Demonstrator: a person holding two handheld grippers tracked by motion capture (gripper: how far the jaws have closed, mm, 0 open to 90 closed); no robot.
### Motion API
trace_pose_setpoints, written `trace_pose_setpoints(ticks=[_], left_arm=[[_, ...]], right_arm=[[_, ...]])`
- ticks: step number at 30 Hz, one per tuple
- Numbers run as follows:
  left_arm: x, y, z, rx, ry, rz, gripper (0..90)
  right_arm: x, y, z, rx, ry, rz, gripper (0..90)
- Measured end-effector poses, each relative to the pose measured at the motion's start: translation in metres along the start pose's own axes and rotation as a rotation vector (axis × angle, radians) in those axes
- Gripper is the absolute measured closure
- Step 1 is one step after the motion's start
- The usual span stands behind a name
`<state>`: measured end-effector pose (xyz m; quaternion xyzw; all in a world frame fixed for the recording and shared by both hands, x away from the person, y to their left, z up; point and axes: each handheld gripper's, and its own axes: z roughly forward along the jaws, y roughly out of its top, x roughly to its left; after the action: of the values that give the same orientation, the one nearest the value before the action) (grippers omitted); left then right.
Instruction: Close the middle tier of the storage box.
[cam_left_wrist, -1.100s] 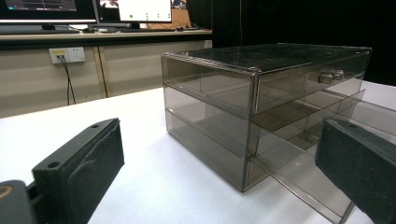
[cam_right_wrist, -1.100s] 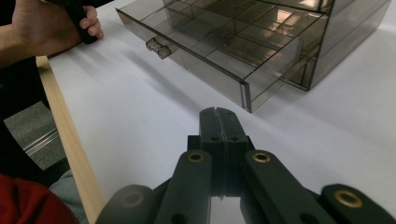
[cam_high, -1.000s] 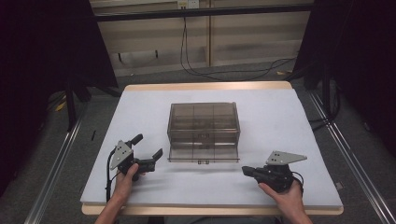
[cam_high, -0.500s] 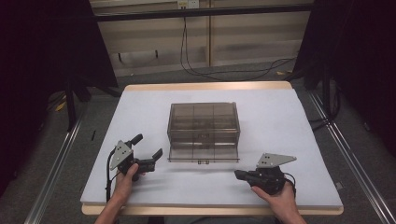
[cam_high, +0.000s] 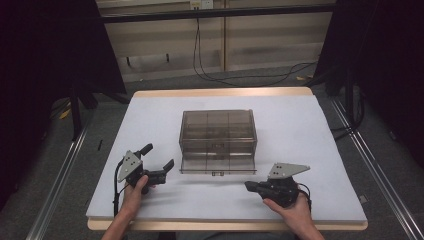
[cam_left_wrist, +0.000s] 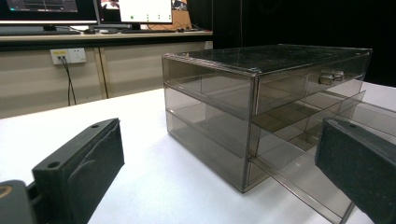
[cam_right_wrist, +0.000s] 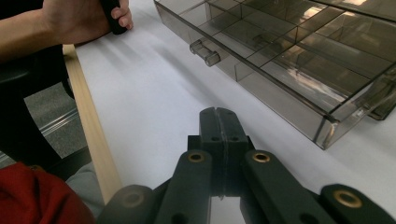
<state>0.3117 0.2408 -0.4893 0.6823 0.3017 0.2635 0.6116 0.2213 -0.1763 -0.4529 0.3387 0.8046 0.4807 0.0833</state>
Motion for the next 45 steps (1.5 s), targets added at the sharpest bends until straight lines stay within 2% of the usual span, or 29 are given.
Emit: trace_pose_setpoints(ticks=[1,2,10,15,31,45], left_arm=[[-0.001,0.000,0.001,-0.007,0.002,-0.010,1.2],[0.000,0.000,0.000,0.001,0.001,0.001,1.2],[0.000,0.000,0.000,-0.002,0.003,-0.004,1.1],[0.000,0.000,0.000,-0.002,0.003,-0.004,1.1],[0.000,0.000,0.000,-0.003,0.003,-0.006,1.2],[0.000,0.000,0.000,-0.003,0.003,-0.007,1.2]], right_arm=[[0.001,0.001,0.001,0.000,0.003,0.004,90.0],[0.001,0.001,0.001,0.000,0.003,0.004,90.0],[0.003,0.008,0.010,0.014,0.006,-0.021,90.0],[0.008,0.014,0.019,0.020,0.030,-0.038,90.0],[0.012,0.023,0.027,0.039,0.049,-0.063,90.0],[0.019,0.037,0.047,0.061,0.083,-0.102,90.0]])
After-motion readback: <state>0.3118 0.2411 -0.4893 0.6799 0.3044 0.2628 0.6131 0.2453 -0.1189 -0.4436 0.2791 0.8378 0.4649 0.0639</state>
